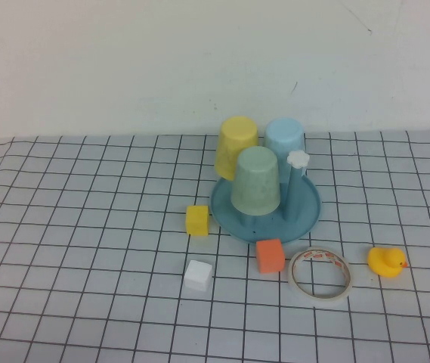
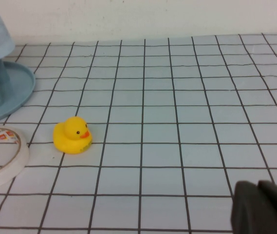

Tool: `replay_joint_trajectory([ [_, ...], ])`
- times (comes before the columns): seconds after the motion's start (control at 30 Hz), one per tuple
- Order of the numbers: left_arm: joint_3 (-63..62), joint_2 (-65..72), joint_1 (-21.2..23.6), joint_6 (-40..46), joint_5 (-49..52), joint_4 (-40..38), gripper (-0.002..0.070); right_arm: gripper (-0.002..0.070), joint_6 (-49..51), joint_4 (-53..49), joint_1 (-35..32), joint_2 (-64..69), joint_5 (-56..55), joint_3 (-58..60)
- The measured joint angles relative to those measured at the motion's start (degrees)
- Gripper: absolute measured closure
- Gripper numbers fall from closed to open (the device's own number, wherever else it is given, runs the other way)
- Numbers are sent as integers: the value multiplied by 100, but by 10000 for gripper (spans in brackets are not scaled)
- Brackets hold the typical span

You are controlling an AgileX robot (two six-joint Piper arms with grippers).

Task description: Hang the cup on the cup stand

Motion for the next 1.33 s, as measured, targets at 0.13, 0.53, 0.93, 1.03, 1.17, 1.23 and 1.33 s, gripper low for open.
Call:
replay_joint_trajectory([
  [0.13,0,0,132,6,25,0,677,676,0,0,0,0,0,0],
  [0.53,0,0,132,-172,831,-417,676,676,0,0,0,0,0,0],
  [0.93,-10,0,132,-384,1071,-448,676,676,0,0,0,0,0,0],
  [1.03,-10,0,132,-384,1071,-448,676,676,0,0,0,0,0,0],
  [1.17,-10,0,132,-384,1071,-448,676,676,0,0,0,0,0,0],
  [1.23,-10,0,132,-384,1071,-448,676,676,0,0,0,0,0,0],
  [1.33,-10,0,132,-384,1071,-448,676,676,0,0,0,0,0,0],
])
